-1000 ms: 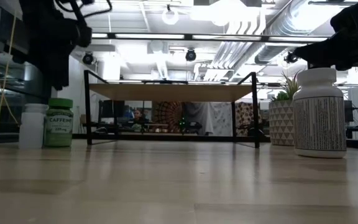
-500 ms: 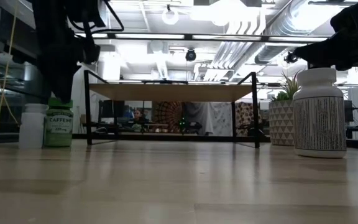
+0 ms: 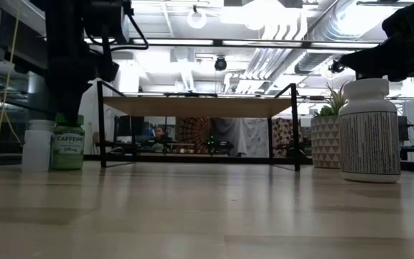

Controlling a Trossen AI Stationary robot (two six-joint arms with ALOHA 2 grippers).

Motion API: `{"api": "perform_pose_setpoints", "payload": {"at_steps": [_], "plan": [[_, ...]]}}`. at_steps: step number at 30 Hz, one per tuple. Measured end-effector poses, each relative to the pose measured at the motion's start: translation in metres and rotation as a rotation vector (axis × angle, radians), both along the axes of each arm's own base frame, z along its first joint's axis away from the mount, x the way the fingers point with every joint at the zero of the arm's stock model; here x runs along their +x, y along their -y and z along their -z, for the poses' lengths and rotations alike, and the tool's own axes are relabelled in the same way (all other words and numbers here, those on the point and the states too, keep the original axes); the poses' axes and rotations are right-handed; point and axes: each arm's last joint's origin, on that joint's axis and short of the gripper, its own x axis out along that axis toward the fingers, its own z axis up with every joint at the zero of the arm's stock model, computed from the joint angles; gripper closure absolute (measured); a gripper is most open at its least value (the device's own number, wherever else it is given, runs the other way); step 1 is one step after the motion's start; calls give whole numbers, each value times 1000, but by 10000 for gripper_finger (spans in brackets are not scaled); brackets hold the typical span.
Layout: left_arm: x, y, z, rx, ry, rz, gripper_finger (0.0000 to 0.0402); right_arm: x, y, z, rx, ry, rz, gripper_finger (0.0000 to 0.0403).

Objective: Pick and place medicine bottles onto shelf by color
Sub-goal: Put the green bottle on the shelf

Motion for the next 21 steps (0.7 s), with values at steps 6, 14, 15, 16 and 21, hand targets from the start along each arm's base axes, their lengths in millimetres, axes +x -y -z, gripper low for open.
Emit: {"api": "perform_pose_setpoints", "payload": {"at_steps": [6, 14, 15, 16, 21], "plan": [[0, 0, 0, -1, 2, -3, 131, 0, 0, 0, 0, 0, 0, 402], [0, 0, 0, 0, 4, -3, 204, 0, 0, 0, 0, 0, 0, 402], [0, 0, 0, 0, 4, -4, 214, 0, 0, 0, 0, 0, 0, 402], [0, 0, 0, 0, 5, -4, 218, 0, 0, 0, 0, 0, 0, 402], [1, 0, -1, -16, 9, -2, 218, 0, 0, 0, 0, 0, 0, 402]]}}
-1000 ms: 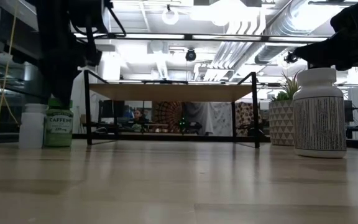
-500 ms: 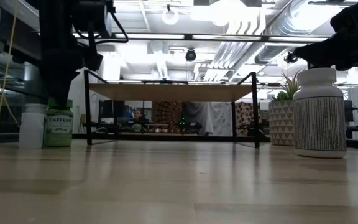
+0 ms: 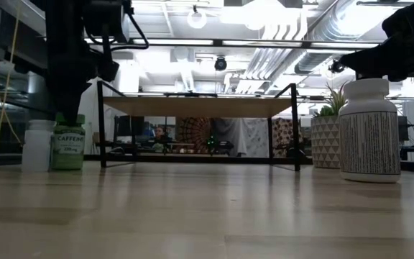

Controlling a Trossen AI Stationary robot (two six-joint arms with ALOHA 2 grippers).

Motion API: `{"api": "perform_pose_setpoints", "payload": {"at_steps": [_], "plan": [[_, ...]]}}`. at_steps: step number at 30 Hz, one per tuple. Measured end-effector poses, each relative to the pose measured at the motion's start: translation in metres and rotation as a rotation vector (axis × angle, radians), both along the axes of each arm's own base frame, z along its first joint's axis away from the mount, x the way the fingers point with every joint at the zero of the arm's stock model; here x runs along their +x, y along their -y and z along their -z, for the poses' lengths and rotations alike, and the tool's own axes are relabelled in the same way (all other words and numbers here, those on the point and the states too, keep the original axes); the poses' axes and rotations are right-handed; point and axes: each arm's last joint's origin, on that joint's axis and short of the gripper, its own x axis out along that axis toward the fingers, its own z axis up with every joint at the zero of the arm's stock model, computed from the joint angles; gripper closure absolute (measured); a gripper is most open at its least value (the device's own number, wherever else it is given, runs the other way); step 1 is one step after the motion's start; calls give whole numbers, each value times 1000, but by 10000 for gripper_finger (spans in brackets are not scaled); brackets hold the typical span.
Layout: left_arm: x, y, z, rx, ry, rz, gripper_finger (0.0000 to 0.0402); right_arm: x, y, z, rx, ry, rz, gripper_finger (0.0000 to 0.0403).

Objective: Pick and place medicine bottles onto shelf by color
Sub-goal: Put the green bottle on the shelf

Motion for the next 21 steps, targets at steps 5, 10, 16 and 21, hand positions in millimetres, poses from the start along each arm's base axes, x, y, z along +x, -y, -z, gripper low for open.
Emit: {"api": "perform_pose_setpoints", "payload": {"at_steps": [5, 10, 16, 21], "plan": [[7, 4, -19, -79, 87, 26, 218, 0, 0, 0, 0, 0, 0, 402], [16, 11, -58, -108, 198, 77, 218, 0, 0, 0, 0, 0, 0, 402], [23, 14, -128, -45, 365, 103, 218, 0, 0, 0, 0, 0, 0, 402], [28, -2, -180, 60, 401, 86, 218, 0, 0, 0, 0, 0, 0, 402]]}}
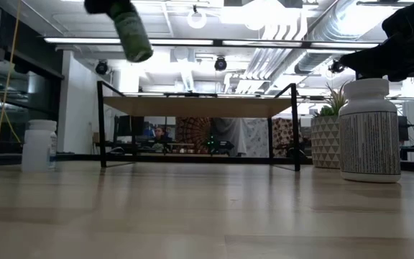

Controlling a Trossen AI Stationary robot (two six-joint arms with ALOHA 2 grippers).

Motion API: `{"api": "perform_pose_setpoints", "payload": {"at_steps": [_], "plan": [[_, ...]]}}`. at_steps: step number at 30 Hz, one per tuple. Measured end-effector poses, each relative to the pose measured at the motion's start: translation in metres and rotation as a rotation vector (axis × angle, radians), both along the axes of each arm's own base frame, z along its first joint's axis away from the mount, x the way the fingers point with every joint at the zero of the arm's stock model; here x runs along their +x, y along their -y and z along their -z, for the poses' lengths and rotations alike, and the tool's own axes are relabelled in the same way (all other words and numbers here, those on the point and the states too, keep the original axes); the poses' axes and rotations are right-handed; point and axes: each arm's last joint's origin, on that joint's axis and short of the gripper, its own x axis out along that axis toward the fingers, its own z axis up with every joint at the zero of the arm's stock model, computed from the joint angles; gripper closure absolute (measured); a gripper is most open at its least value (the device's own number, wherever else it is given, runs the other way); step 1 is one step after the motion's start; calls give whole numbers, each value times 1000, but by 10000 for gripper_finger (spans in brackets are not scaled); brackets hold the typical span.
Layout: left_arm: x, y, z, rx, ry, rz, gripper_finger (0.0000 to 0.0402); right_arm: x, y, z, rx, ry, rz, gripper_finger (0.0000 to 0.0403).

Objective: Pick and place medicine bottles onto shelf by color
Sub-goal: Put the green bottle on the shelf

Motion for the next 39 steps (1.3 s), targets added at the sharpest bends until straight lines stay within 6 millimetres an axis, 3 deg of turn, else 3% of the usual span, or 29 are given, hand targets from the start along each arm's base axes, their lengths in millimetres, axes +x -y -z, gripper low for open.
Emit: {"api": "perform_pose_setpoints", "payload": {"at_steps": [4, 7, 14, 20, 28, 39], "plan": [[5, -25, -21, 84, -135, -47, 218, 0, 0, 0, 0, 0, 0, 402], [14, -53, -26, 132, -215, -80, 218, 0, 0, 0, 0, 0, 0, 402], [24, -121, -12, 100, -294, -128, 218, 0, 0, 0, 0, 0, 0, 402], [11, -164, 5, 39, -347, -246, 208, 0, 0, 0, 0, 0, 1, 402], [-2, -187, 13, -45, -325, -335, 208, 0, 0, 0, 0, 0, 1, 402], [-5, -196, 22, -66, -331, -412, 207, 0, 0, 0, 0, 0, 1, 402]]}}
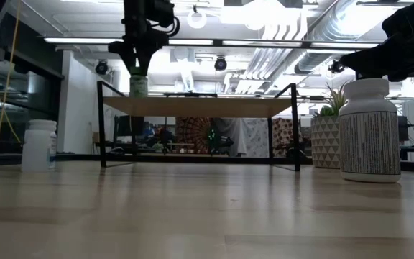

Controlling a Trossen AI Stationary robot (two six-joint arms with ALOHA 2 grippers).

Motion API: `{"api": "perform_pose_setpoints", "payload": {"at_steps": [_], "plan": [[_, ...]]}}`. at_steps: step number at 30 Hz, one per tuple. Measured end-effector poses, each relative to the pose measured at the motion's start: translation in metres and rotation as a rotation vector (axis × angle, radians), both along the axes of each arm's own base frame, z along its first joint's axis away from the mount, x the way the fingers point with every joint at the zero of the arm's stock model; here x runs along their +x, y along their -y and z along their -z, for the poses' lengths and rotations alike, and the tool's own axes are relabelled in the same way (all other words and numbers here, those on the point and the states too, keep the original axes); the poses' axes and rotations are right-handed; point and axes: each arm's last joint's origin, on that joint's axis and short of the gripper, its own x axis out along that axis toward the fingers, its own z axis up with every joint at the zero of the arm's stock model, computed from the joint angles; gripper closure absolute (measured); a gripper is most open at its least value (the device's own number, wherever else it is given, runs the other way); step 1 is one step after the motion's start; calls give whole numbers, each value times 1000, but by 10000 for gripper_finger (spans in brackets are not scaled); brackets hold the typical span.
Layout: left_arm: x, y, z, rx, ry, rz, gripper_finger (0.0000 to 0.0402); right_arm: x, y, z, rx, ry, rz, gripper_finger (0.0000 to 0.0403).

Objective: Pick and place medicine bottles onto shelf by color
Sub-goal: Put the green bottle on the shelf

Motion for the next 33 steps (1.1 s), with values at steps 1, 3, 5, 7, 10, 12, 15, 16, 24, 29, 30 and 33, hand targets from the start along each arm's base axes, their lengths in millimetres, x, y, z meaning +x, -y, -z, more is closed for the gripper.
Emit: {"api": "perform_pose_setpoints", "payload": {"at_steps": [1, 3, 5, 7, 10, 12, 15, 16, 24, 29, 30, 33], "plan": [[0, 0, 0, 1, 3, -3, 207, 0, 0, 0, 0, 0, 0, 402], [1, -1, 0, 0, 20, -12, 206, 0, 0, 0, 0, 0, 0, 402], [2, -1, -1, 2, 31, -11, 206, 0, 0, 0, 0, 0, 0, 402], [2, -2, -1, 9, 40, -15, 206, 0, 0, 0, 0, 0, 0, 402], [2, -2, -1, 10, 46, -32, 206, 0, 0, 0, 0, 0, 0, 402], [2, -2, -1, 10, 47, -38, 206, 0, 0, 0, 0, 0, 0, 402], [2, -2, -1, 9, 49, -47, 206, 0, 0, 0, 0, 0, 0, 402], [2, -2, -1, 8, 51, -55, 206, 0, 0, 0, 0, 0, 0, 402], [3, -1, -1, -6, 64, -58, 206, 0, 0, 0, 0, 0, 0, 402], [3, -2, 1, -7, 54, -62, 206, 0, 0, 0, 0, 0, 0, 402], [3, -2, 1, -5, 52, -63, 206, 0, 0, 0, 0, 0, 0, 402], [3, -2, 1, -5, 50, -64, 206, 0, 0, 0, 0, 0, 0, 402]]}}
